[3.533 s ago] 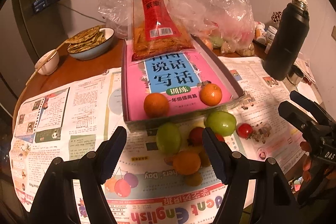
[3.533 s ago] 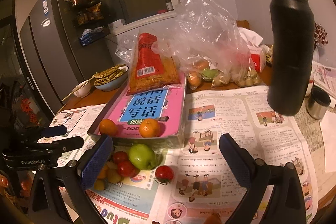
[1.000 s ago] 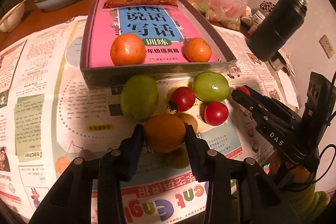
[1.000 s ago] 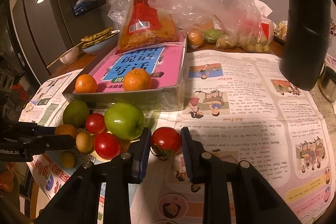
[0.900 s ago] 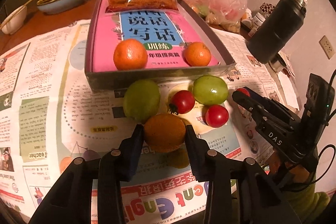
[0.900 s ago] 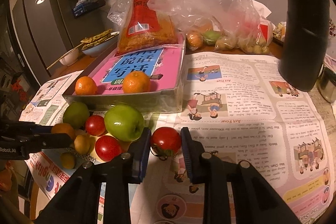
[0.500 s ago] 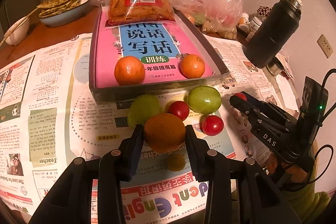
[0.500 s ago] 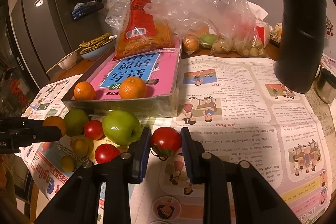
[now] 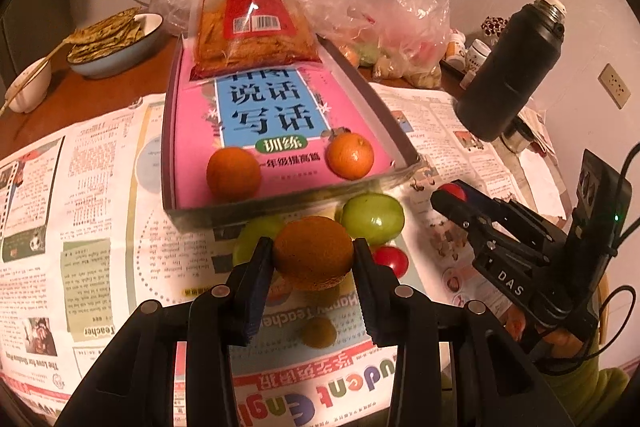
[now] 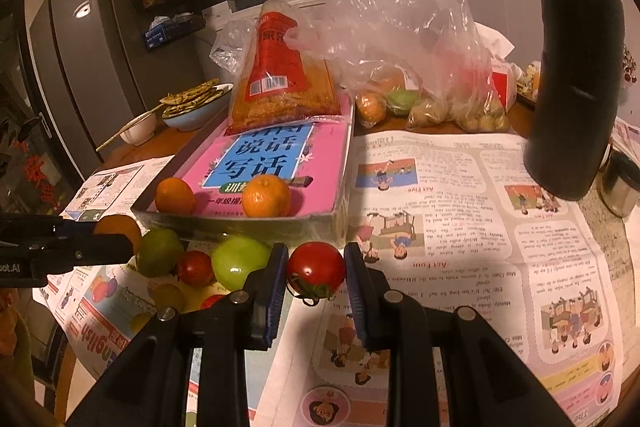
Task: Organize fruits
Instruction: 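Carry the kiwi and the cherry tomato up over the pink workbook in the tray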
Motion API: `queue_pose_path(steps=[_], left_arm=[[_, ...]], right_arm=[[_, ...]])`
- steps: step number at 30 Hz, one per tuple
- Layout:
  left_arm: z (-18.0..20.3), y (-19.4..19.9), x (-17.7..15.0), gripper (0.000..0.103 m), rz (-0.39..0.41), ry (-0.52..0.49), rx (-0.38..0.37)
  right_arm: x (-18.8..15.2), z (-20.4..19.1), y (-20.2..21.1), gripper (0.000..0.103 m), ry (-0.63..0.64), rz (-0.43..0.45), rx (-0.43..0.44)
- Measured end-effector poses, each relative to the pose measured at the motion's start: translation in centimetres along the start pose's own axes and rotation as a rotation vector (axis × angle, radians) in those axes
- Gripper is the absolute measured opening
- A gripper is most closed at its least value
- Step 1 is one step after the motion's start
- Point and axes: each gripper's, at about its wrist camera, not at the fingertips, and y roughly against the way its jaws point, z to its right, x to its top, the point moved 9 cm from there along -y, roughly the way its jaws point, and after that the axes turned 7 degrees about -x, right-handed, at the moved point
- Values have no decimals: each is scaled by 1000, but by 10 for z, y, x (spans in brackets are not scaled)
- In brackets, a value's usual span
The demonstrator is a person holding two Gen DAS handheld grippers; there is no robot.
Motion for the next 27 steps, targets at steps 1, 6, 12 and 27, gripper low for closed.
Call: queue_pose_path(steps=[1, 6, 12, 27], left_arm=[[1, 0, 2, 41, 2, -1, -1], [5, -5, 19, 41, 13, -20, -9], [6, -18, 41, 41, 11, -24, -11], [-6, -61, 65, 41, -35, 3, 56]], right_arm=[[2, 0, 0, 29, 1, 3, 2], [13, -4, 0, 29, 9, 17, 0], [33, -10, 2, 29, 11, 52, 11], [64, -17, -14, 29, 20, 66, 55]])
